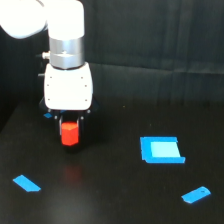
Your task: Pick up the red object from the table
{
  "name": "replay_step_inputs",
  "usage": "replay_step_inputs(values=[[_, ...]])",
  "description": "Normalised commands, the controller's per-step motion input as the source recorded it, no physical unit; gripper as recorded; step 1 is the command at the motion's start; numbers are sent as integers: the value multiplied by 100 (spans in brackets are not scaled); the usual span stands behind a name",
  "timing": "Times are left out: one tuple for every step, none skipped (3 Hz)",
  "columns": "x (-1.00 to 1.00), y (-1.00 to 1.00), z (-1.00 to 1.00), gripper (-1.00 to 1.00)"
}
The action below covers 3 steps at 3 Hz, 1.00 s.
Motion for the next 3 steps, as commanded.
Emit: replay_step_inputs(values=[[6, -8, 100, -99], [-5, 2, 95, -100], [4, 7, 96, -100]])
